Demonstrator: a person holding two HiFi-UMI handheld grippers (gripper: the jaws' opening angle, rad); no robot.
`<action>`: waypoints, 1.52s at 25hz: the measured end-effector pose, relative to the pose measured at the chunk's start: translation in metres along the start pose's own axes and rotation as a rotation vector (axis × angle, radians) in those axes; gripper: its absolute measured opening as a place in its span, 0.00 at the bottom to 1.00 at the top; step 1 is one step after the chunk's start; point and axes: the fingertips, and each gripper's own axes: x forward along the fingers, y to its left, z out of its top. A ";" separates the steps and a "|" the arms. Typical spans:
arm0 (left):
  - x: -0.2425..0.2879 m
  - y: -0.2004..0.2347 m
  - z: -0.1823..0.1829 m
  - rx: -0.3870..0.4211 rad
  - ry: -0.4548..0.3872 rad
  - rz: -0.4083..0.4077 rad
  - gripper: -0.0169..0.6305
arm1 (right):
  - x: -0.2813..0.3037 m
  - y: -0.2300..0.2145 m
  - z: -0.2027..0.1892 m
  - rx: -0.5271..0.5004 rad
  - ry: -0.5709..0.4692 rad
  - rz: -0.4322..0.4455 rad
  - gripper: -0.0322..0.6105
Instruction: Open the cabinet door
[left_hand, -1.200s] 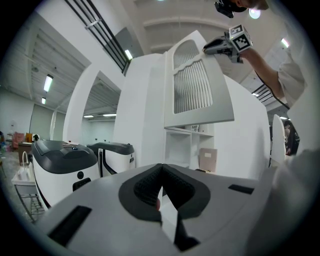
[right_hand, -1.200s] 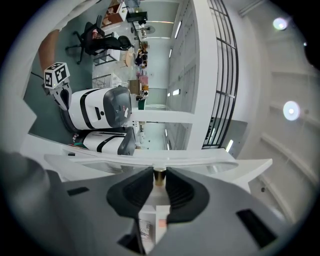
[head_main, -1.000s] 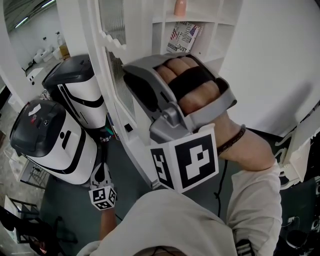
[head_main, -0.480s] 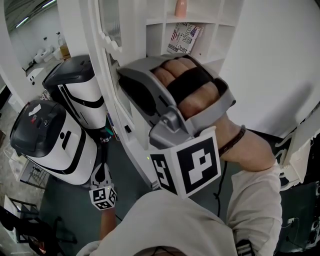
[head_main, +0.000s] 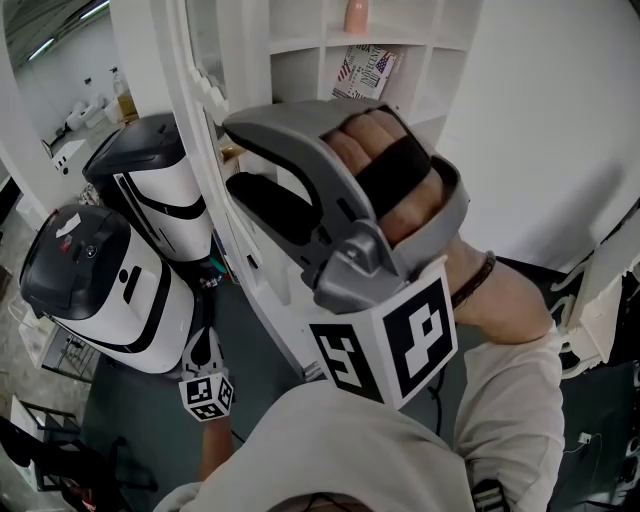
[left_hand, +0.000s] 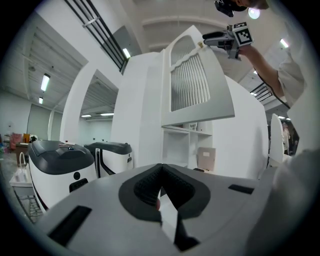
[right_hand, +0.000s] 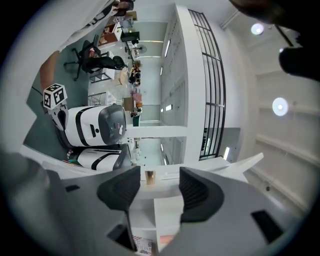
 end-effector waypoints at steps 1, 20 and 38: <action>0.001 -0.001 0.000 0.001 0.001 -0.002 0.02 | -0.001 -0.001 0.001 0.000 -0.007 -0.001 0.44; 0.016 -0.006 0.000 0.012 0.011 -0.024 0.02 | -0.019 -0.020 -0.015 0.260 -0.127 -0.027 0.49; 0.032 -0.021 0.005 0.030 0.017 -0.075 0.02 | -0.053 -0.029 -0.096 0.554 -0.025 -0.126 0.44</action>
